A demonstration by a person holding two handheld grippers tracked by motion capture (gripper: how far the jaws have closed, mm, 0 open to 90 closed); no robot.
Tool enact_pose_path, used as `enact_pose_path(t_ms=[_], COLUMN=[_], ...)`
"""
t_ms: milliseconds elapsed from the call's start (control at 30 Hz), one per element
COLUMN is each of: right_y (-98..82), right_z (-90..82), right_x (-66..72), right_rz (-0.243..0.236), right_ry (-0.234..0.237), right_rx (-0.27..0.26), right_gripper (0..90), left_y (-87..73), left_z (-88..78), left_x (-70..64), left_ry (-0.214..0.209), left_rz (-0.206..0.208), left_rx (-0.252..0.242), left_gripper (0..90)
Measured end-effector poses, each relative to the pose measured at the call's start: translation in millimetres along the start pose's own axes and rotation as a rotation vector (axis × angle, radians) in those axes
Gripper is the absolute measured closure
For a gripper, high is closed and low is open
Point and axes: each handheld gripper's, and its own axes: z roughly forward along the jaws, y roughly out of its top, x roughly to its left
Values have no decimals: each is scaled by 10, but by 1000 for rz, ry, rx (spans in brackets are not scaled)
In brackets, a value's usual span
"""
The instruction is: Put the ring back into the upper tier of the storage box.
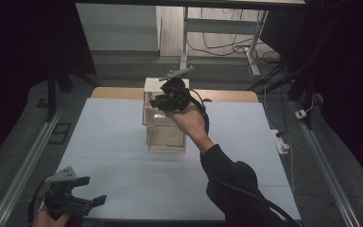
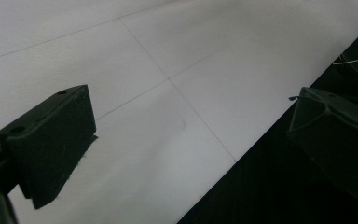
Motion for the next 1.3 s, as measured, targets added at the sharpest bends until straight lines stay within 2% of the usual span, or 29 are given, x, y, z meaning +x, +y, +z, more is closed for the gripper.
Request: enact_pose_path(t_ms=[133,367,700,1100,1300], right_y=[20,47,62,56,56], right_z=[58,160,249,241,193], right_x=[-10,3,83,88,70], right_rz=[16,10,-34,-42,-20], right_ry=[-14,-59,-114,-124,-93], right_rx=[10,38,75,72,62], right_gripper=[689,689,686,651,590], left_y=[0,0,0,1,1], left_z=[1,2,5,8,9], left_x=[0,-3,-5,-6,-6], left_ry=[2,2,2,4,3], left_rz=[0,0,2,1,0], left_rx=[1,2,5,6,7], left_gripper=[4,4,5,5,5])
